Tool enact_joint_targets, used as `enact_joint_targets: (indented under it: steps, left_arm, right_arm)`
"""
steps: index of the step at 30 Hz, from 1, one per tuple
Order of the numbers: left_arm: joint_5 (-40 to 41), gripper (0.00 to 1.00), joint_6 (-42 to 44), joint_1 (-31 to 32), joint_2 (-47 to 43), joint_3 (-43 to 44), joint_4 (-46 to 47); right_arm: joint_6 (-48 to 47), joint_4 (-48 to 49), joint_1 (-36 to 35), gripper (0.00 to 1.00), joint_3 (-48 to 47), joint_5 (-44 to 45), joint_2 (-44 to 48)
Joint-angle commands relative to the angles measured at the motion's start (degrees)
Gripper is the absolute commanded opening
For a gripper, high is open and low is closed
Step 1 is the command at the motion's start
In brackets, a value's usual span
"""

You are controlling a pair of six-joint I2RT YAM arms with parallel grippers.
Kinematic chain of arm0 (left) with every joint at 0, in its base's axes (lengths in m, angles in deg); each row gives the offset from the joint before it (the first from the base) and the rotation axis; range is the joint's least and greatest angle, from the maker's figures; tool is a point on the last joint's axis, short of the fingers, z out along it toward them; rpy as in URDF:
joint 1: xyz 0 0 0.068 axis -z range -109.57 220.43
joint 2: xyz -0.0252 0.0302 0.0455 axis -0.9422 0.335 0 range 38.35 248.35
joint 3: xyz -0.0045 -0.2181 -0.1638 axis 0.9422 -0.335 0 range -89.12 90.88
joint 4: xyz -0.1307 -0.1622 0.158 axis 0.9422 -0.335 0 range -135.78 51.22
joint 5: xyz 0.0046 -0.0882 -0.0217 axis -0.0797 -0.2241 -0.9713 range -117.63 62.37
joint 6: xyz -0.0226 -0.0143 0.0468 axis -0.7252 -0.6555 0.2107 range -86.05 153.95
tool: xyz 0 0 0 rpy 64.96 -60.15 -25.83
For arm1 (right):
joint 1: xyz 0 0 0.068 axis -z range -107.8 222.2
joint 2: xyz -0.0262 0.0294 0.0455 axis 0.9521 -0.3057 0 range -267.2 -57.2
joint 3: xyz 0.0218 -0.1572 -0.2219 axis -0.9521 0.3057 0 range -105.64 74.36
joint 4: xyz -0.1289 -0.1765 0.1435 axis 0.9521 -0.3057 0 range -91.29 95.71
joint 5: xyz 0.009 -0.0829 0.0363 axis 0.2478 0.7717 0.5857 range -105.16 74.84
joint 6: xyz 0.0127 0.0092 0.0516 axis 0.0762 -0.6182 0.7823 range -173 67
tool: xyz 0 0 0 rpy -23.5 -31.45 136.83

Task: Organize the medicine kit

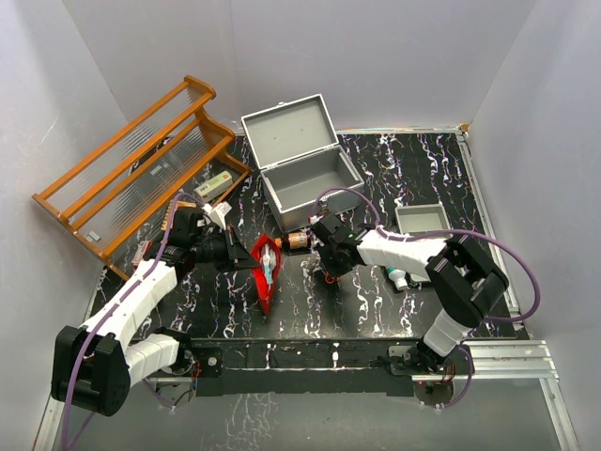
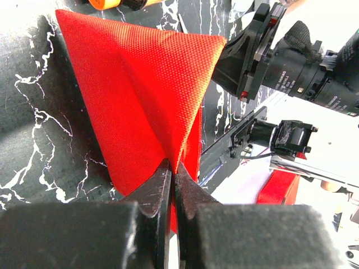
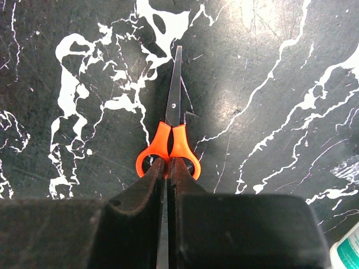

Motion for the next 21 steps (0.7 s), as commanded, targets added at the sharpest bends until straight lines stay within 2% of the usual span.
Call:
enact_joint_targets:
  steps: [1,5,8,12,17,21]
  left_arm:
    - [-1.5,0.00,1.8,0.2,-0.5,0.9,-2.1]
    - [-1.8,0.00,1.2,0.2,-0.7,1.0,-1.4]
    - [-2.0,0.00,1.0,0.2,-0.8,0.8,-1.0]
    - [-2.6,0.00,0.6,0.2,-0.4,0.4,-0.1]
    - [-2.7,0.00,0.1,0.2,-0.5,0.6,0.5]
    - [-2.9,0.00,-0.5,0.2,-1.1,-0.2,1.6]
  right_arm:
    - [2.2,2.8,-0.5,0.00,0.1,-0.8,3.8]
    - [5.7,5.4,-0.5,0.00,0.7,-4.0,9.8]
    - [11.7,10.2,-1.1,0.00,2.3,-5.8,15.4]
    - [19.8,18.6,-6.8,0.00,3.2,-2.8,20.4]
    - [31.2,26.7,-9.3,0.00,3.2,-0.5,21.6]
    - [38.6,28.7,-11.5,0.00,2.2,0.9,19.6]
